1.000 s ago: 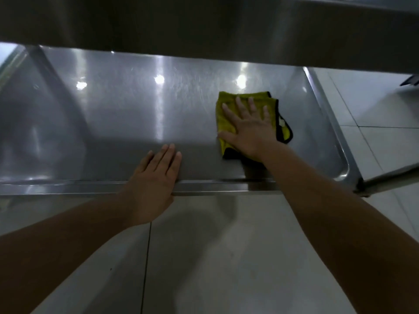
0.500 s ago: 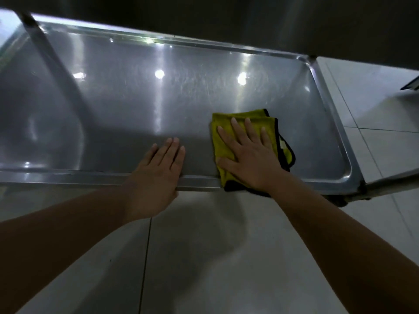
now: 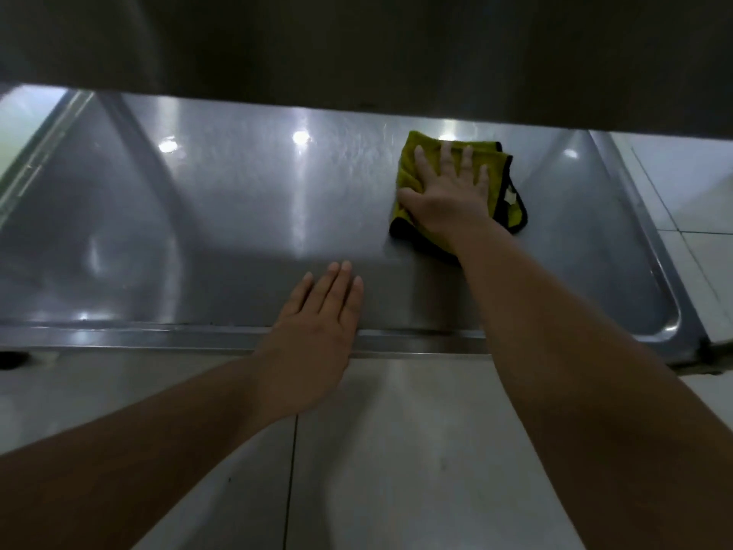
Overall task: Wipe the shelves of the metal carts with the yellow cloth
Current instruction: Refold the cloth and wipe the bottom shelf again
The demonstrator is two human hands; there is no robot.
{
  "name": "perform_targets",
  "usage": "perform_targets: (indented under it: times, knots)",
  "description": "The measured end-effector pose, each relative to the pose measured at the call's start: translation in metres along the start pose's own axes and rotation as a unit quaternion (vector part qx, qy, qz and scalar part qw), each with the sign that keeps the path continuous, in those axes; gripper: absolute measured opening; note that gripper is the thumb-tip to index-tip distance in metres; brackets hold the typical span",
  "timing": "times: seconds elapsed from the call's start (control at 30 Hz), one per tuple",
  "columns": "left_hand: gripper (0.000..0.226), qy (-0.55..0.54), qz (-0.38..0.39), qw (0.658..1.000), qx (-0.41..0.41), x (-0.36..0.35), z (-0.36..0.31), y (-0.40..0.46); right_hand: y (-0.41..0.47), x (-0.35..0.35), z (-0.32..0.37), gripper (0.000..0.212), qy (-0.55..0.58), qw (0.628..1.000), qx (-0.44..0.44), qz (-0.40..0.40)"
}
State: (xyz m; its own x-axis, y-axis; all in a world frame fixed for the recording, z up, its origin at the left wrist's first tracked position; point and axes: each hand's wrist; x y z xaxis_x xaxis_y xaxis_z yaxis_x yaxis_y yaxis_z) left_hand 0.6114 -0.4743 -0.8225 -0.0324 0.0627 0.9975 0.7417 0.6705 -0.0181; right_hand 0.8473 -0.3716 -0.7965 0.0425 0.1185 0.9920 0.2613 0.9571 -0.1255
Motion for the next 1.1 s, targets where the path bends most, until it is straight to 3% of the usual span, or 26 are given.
perform_targets:
  times: [0.1, 0.27, 0.33, 0.4, 0.53, 0.73, 1.0, 1.1]
  knots:
    - [0.083, -0.011, 0.016, 1.0, 0.007, 0.002, 0.001, -0.002, -0.019, -0.004, 0.003, 0.064, -0.04, 0.996, 0.084, 0.0]
    - [0.099, -0.077, 0.081, 0.994, 0.015, 0.012, 0.017, -0.003, -0.079, -0.014, 0.006, 0.065, -0.097, 0.975, 0.2, 0.017]
    - [0.1, -0.088, 0.054, 0.994, -0.033, 0.024, 0.043, -0.015, -0.108, -0.02, 0.004, 0.068, -0.093, 0.965, 0.245, 0.013]
    - [0.102, -0.033, 0.026, 0.997, -0.057, 0.039, 0.072, -0.032, -0.134, -0.029, 0.002, 0.067, -0.069, 0.953, 0.296, -0.002]
    - [0.102, 0.051, 0.075, 0.996, -0.005, 0.037, 0.134, -0.075, -0.153, -0.036, 0.002, 0.061, -0.056, 0.939, 0.338, -0.011]
    - [0.097, 0.024, 0.062, 0.997, 0.029, 0.021, 0.154, -0.09, -0.105, -0.022, 0.029, 0.069, -0.089, 0.955, 0.283, 0.001]
    - [0.097, 0.018, 0.029, 0.999, 0.035, 0.017, 0.152, -0.079, 0.004, -0.002, 0.081, 0.07, -0.02, 0.999, 0.05, 0.003]
    - [0.097, 0.017, 0.038, 0.998, 0.044, 0.018, 0.154, -0.076, 0.011, -0.001, 0.101, 0.071, -0.007, 1.0, 0.024, 0.013]
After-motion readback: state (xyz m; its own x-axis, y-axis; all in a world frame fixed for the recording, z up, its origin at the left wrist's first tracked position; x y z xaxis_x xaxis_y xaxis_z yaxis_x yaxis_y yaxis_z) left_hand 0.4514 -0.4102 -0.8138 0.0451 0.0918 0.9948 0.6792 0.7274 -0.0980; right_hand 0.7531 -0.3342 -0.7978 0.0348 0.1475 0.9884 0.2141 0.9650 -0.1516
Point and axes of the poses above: each hand's wrist, its own y-axis towards the middle knuckle, its own x-axis out of the back of the hand, z = x × y, and after that the axes turned 7 degrees about -y, right-handed
